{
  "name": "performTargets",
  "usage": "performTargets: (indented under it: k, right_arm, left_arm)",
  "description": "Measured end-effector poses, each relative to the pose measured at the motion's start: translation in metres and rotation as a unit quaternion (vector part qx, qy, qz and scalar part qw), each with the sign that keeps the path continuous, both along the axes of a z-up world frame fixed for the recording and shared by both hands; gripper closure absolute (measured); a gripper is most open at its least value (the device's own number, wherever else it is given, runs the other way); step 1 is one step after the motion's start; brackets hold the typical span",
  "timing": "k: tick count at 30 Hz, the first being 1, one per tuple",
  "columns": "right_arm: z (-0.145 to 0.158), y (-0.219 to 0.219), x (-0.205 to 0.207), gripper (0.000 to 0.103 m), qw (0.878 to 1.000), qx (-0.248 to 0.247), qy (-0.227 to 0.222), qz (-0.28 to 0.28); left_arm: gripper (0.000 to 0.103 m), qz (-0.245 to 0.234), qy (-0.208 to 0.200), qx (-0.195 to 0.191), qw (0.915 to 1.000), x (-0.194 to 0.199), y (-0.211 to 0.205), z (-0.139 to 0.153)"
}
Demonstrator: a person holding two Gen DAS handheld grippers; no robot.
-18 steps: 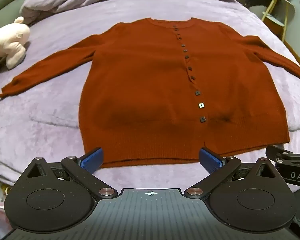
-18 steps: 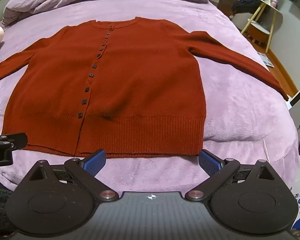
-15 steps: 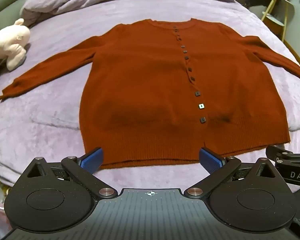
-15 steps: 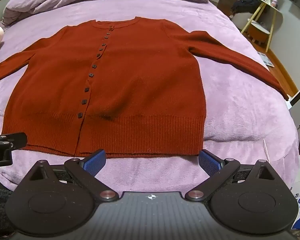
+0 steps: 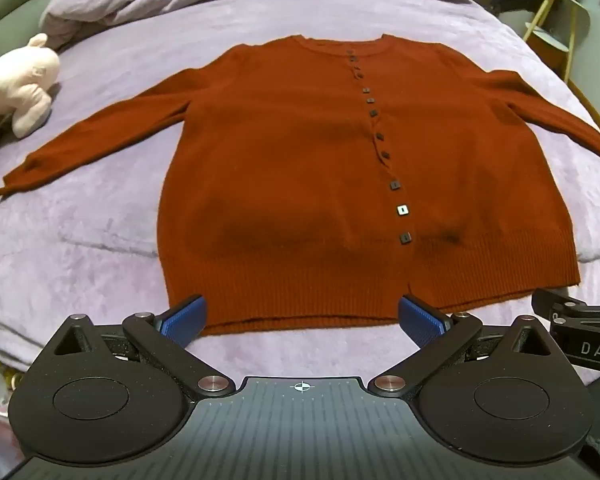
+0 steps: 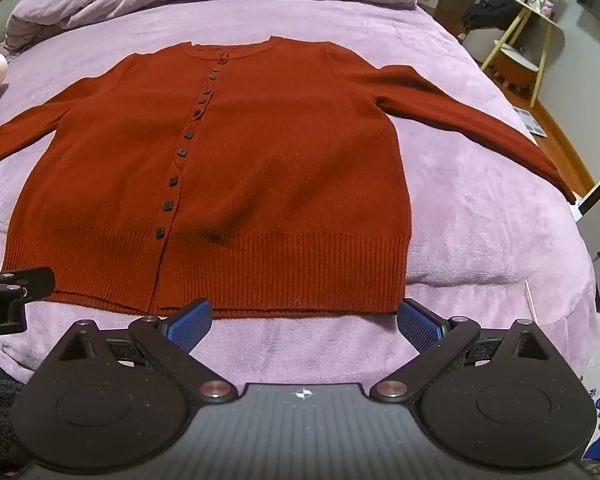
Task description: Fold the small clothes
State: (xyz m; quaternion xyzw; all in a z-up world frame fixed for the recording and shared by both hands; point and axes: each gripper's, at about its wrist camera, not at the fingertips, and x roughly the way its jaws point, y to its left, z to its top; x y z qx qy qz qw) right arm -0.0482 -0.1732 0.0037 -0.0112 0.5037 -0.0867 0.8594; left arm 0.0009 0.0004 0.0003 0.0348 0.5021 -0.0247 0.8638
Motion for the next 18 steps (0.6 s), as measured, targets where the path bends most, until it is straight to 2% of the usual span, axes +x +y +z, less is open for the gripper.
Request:
performTargets:
  k: [18]
  right_arm:
    - [0.0019, -0.0001, 0.0012, 0.004, 1.0, 0.0, -0.007, -0.001]
  left_arm:
    - [0.0, 0.005, 0.0, -0.007, 1.0, -0.0019, 0.0011, -0.0007]
